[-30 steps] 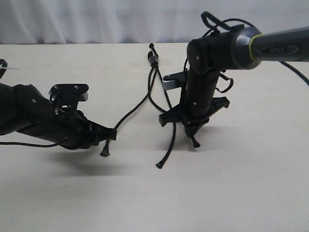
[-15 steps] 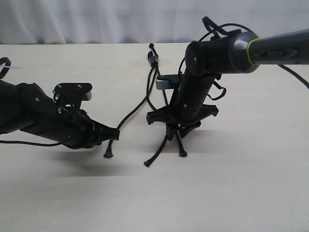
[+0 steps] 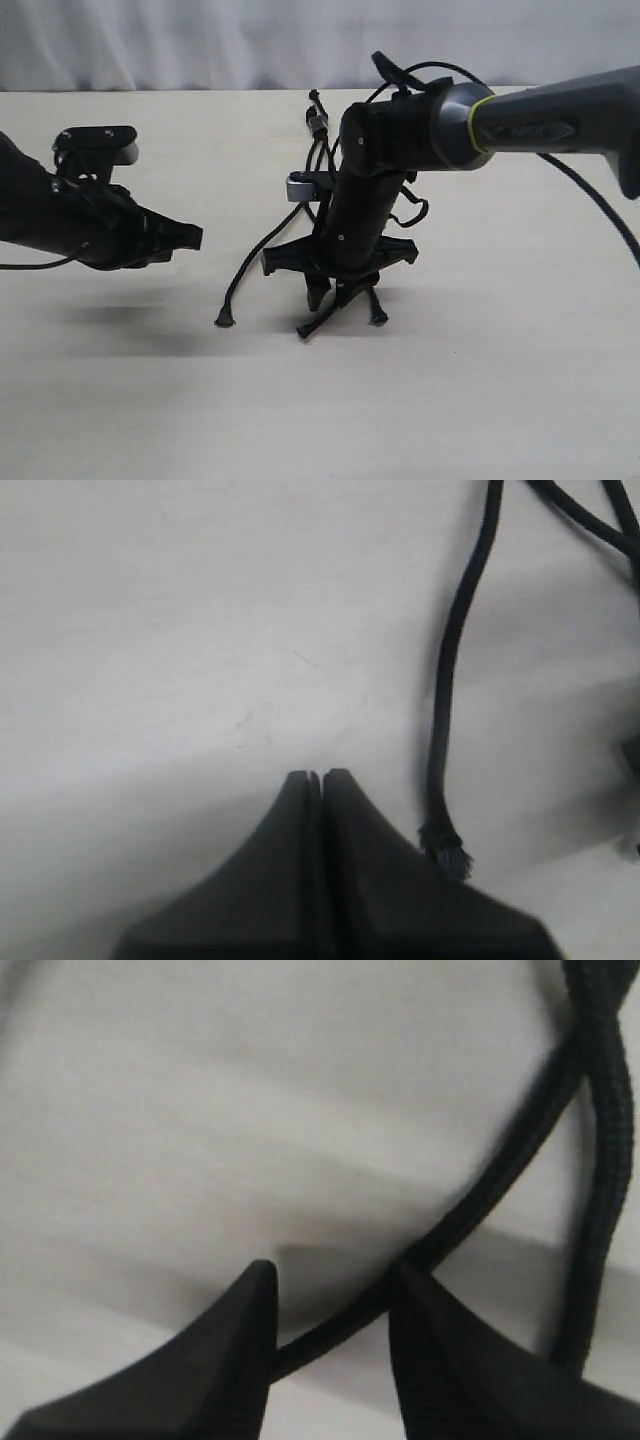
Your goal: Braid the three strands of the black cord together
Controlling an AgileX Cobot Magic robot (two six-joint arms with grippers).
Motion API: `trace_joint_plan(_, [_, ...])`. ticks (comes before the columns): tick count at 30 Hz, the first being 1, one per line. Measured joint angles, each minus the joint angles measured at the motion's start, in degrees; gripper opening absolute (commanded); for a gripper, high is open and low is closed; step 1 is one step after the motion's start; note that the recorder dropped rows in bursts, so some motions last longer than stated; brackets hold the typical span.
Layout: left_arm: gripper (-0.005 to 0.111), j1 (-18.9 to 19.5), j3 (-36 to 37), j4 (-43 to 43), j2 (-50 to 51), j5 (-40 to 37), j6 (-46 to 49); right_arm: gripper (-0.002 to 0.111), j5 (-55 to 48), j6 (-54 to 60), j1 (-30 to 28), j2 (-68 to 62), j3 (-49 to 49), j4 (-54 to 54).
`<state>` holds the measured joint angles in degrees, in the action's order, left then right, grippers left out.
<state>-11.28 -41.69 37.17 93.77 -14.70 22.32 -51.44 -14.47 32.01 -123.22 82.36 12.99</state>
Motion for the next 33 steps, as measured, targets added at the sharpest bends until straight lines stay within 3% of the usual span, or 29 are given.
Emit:
trace_joint_plan(5, [0.000,1.95,0.00,-1.74,-2.32,-2.41,0.10,0.037,0.12,-4.64,0.94,-0.38,0.33,-3.15])
trace_joint_plan(22, [0.000,1.95,0.00,-3.02,-3.37,-2.98,0.10,0.037,-0.51,-8.74,1.46,1.47,0.24,-7.28])
trace_joint_plan(27, [0.000,1.95,0.00,-3.31,-3.43,-3.28,0.10,0.006,0.58,-11.71,1.46,-0.67,0.19,-6.59])
trace_joint_plan(33, [0.000,1.95,0.00,-3.45,-3.43,-3.51,0.21,0.004,2.95,-11.83,1.46,1.00,1.95,-4.07])
